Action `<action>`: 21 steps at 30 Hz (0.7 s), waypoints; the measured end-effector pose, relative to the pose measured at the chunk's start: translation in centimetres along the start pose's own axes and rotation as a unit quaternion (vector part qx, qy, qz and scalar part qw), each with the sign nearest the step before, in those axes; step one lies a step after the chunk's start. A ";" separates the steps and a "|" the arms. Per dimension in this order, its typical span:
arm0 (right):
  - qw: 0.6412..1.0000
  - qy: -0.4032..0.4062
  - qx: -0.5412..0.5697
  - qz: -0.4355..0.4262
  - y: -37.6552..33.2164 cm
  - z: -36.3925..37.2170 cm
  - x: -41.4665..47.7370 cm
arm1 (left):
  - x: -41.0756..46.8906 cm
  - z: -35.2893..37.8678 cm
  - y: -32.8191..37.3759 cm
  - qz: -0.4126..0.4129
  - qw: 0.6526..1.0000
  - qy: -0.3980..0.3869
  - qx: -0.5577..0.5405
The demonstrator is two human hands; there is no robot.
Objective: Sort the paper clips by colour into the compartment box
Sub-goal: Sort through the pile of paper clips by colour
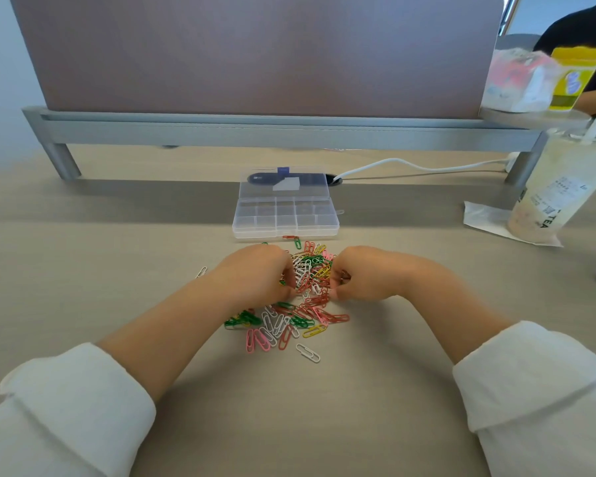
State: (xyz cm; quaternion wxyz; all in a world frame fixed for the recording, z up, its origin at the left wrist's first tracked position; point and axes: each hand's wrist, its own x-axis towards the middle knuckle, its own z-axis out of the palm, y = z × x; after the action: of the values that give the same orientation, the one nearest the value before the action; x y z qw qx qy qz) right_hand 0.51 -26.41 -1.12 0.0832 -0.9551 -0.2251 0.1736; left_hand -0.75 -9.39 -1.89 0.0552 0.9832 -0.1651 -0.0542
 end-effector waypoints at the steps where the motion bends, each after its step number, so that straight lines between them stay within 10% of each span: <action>1: 1.000 -0.005 -0.006 0.003 -0.1 -0.1 -0.1 | 0.0 -0.1 0.0 0.001 1.000 -0.006 -0.002; 11: 1.000 -0.024 -0.009 0.005 -0.6 -0.4 0.0 | -0.5 -1.1 0.6 -0.014 0.993 -0.109 -0.032; 21: 0.991 0.032 0.130 -0.018 -0.5 -0.2 0.3 | 0.0 -0.6 -0.5 -0.002 0.991 0.011 -0.132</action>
State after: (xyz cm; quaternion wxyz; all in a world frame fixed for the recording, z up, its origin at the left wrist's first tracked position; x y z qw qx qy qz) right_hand 0.67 -25.88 -0.88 0.2171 -0.9371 -0.2146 0.1693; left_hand -0.51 -8.89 -1.35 0.1862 0.9682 -0.1538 -0.0651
